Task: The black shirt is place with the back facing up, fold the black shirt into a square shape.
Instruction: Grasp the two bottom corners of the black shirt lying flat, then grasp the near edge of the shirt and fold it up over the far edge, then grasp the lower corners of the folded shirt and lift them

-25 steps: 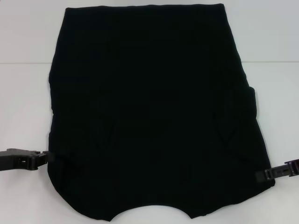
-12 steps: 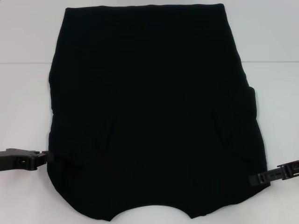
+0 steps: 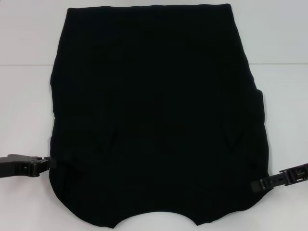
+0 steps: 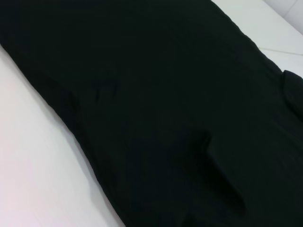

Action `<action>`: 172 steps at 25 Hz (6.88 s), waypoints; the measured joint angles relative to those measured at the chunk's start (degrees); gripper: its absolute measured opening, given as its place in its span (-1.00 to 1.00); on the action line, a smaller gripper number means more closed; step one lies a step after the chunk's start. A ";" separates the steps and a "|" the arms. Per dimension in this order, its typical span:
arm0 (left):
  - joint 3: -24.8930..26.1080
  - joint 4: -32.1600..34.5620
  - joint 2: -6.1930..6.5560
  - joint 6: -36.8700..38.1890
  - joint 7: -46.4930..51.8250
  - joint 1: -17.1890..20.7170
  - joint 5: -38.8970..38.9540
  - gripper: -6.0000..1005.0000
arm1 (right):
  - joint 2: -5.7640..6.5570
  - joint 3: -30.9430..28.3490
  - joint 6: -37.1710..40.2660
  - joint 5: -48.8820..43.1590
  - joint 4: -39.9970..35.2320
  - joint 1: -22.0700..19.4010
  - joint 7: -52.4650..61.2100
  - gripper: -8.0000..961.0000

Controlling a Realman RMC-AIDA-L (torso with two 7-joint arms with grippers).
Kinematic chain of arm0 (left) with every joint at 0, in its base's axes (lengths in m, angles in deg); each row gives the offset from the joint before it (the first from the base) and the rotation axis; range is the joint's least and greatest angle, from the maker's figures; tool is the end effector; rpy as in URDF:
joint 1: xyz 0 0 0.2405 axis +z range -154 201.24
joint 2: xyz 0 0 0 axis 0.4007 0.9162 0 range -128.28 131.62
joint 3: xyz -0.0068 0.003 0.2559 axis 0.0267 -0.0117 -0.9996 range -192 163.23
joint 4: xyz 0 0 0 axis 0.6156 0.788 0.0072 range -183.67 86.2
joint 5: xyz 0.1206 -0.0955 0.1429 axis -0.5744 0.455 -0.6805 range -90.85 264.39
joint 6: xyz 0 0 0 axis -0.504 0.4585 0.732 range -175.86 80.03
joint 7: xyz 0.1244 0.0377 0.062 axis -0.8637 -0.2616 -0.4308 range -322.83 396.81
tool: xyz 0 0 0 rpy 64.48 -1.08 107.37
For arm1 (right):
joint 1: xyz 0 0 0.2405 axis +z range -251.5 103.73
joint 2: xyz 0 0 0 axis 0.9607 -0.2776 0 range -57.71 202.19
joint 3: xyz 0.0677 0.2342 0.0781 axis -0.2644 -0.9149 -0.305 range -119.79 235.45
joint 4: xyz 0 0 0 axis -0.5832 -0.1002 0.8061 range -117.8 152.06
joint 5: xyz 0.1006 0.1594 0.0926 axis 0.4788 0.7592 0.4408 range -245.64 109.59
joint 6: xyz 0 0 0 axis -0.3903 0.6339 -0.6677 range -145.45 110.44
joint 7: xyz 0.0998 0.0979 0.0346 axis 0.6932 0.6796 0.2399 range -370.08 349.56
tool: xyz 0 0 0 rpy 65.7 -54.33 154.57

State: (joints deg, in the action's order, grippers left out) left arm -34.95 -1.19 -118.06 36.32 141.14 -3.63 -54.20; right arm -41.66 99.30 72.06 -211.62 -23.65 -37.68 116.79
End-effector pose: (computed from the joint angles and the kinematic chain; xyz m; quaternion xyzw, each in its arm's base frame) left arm -0.3481 0.3101 0.0437 -0.8397 -0.4802 -0.1195 0.2237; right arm 0.2990 0.3394 0.0240 -0.8408 0.5361 -0.0052 0.0748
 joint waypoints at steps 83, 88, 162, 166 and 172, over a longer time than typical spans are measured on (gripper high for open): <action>9.83 -15.59 8.50 -1.08 4.13 -17.80 4.25 -0.95 | 5.39 -31.62 2.66 -0.04 0.88 -1.09 -15.48 -0.87; 9.44 -18.00 8.61 -14.62 3.59 -21.90 4.25 -0.95 | 6.16 -30.37 -9.31 -0.01 7.59 4.33 -14.62 -0.87; -4.10 -6.69 1.00 -12.70 6.50 -10.63 7.10 0.84 | 0.92 -17.23 -16.34 21.96 8.17 5.09 -20.48 0.54; -5.51 -9.05 0.99 -16.71 10.22 -11.32 6.08 0.84 | 0.83 -17.55 -16.89 22.05 8.17 5.73 -19.84 0.53; -8.82 -12.59 0.92 -22.90 12.29 -12.30 6.03 0.84 | 0.72 -17.08 -19.28 22.09 8.17 6.70 -18.89 0.53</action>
State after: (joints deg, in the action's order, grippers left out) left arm -43.77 -13.78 -117.14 13.42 153.43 -15.92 -48.17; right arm -40.94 82.22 52.78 -189.53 -15.48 -30.97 97.89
